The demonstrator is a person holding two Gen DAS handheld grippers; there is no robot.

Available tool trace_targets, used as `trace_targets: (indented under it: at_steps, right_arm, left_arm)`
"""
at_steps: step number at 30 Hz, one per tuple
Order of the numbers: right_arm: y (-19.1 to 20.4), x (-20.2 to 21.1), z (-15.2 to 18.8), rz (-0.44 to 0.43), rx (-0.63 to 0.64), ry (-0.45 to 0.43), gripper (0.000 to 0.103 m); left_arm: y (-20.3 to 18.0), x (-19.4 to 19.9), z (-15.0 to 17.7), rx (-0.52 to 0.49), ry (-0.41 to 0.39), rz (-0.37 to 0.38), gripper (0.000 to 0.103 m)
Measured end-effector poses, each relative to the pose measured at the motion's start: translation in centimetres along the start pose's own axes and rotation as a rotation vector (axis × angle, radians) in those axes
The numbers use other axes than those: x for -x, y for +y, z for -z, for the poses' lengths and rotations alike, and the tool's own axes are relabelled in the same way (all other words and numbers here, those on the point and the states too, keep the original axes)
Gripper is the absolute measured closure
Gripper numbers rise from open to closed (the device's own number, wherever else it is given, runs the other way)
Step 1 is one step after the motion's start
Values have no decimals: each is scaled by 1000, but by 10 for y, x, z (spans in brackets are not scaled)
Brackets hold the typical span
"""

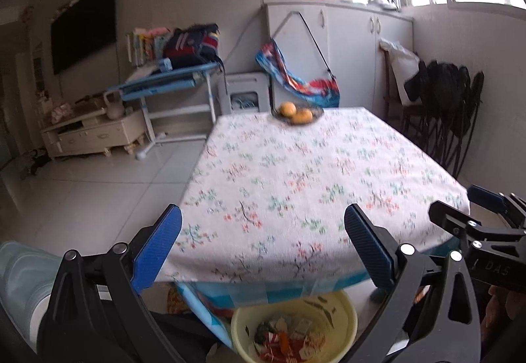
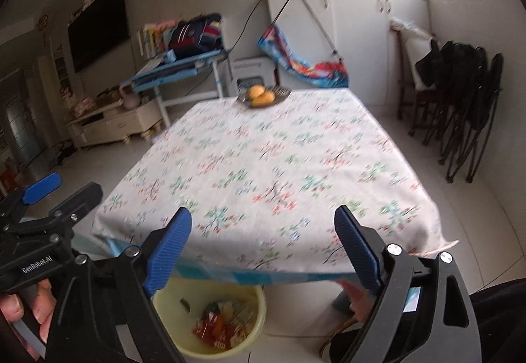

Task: Collect trash

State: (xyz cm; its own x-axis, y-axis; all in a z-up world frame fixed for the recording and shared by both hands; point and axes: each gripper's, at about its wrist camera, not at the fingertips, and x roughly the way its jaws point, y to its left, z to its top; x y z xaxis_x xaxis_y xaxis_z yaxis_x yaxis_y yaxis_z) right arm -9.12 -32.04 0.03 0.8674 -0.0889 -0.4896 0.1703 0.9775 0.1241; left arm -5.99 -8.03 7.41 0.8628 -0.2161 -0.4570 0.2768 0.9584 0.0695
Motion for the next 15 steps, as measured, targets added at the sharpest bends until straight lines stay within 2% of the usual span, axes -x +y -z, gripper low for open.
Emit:
trace_targets:
  at_steps: [4,15]
  right_arm:
    - [-2,5,-3,21,6,-43,15]
    - [0,7,-5,64,27,-93,13]
  left_arm:
    - [5,5,-5,30,-31,-17,7]
    - [13,5,-7,67,-30,-18,7]
